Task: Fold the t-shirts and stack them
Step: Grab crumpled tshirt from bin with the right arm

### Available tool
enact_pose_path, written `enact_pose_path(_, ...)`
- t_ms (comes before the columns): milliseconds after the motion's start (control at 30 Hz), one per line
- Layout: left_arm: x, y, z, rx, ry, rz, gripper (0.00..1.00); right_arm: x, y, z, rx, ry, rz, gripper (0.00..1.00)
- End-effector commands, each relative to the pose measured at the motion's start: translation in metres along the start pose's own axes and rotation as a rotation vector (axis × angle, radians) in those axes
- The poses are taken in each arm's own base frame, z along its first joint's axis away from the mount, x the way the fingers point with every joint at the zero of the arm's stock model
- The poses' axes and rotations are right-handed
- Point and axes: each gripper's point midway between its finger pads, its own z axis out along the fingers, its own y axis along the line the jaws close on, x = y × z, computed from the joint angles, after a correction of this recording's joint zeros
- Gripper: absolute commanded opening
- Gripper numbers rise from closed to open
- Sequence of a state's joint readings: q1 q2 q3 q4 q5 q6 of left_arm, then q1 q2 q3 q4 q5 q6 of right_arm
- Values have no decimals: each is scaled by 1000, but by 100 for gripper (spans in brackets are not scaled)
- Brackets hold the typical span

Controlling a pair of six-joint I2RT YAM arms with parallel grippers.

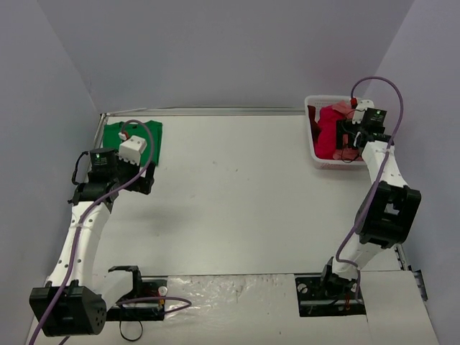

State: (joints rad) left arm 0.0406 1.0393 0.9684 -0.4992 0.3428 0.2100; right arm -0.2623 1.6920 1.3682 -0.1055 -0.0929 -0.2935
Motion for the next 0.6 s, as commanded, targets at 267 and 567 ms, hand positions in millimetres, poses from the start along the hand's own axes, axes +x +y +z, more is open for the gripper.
enact_pose_path(267, 6, 0, 0, 13, 18, 13, 94, 2, -37, 41, 108, 20, 22, 97)
enact_pose_path(567, 6, 0, -1, 16, 17, 11, 94, 6, -51, 45, 132, 23, 38, 5)
